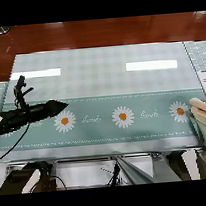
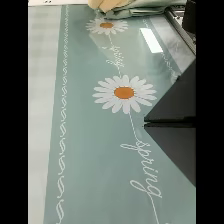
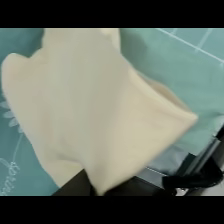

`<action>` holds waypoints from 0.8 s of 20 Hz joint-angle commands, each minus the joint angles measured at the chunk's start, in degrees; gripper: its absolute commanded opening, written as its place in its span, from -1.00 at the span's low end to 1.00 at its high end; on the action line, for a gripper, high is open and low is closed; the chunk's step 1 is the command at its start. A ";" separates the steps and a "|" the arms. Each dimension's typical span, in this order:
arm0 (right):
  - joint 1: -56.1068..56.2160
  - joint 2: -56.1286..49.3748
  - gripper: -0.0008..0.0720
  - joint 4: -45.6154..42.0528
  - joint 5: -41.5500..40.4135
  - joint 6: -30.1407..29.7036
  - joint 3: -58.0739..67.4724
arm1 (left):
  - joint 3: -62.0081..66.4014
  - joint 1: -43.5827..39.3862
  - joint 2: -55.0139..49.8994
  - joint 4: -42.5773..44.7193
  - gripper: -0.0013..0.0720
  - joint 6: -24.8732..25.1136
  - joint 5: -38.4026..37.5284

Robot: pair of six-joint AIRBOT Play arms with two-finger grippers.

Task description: Fold the shirts.

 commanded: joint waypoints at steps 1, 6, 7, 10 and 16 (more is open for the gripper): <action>-1.88 3.28 -0.91 -10.82 -0.42 3.15 -3.02 | 0.00 -0.02 -0.02 -0.02 -0.89 0.02 1.75; -1.88 3.39 0.74 -9.60 -1.70 3.26 -2.99 | 0.11 0.00 -0.02 -0.04 -0.89 0.00 9.16; -1.86 3.37 0.74 -6.62 -4.00 2.67 -2.99 | 0.44 0.17 -0.04 0.00 -0.89 0.22 9.49; -1.86 -0.04 0.43 9.46 -6.43 -0.35 -1.84 | 2.62 0.61 -0.33 0.00 -0.89 0.31 9.40; 17.68 -7.06 -0.92 43.91 -22.43 -6.82 -0.20 | 27.58 -0.04 -10.71 -0.02 -0.89 2.62 6.45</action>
